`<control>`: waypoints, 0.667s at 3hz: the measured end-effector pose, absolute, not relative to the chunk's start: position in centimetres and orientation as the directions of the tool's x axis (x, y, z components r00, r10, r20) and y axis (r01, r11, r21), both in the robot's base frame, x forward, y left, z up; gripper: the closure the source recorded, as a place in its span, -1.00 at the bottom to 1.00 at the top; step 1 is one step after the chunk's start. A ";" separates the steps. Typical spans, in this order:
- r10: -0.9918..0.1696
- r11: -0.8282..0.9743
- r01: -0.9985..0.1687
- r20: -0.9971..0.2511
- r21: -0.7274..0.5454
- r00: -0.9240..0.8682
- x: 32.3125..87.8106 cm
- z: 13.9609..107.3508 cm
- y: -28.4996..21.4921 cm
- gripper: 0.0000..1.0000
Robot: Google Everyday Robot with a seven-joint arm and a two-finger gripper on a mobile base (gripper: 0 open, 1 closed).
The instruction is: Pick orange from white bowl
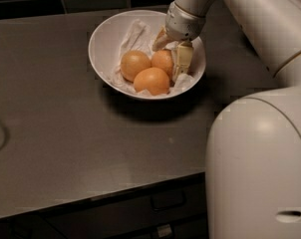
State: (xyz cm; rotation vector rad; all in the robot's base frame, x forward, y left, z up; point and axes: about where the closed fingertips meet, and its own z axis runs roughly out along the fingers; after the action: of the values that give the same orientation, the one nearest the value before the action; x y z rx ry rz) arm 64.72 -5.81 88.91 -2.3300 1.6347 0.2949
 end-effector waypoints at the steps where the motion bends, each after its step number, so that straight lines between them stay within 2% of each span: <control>1: -0.876 -0.337 -0.936 -0.330 -0.103 0.352 65.2 88.3 -4.9 -0.54; 2: -0.872 -0.346 -0.933 -0.335 -0.096 0.358 65.6 87.8 -4.4 -0.52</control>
Offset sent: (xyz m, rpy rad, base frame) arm -0.0322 -0.0083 -0.0086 -0.0745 0.1898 0.0988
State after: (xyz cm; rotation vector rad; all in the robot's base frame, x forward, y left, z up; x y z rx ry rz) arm 65.55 -4.44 87.84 -2.3529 1.6079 0.3270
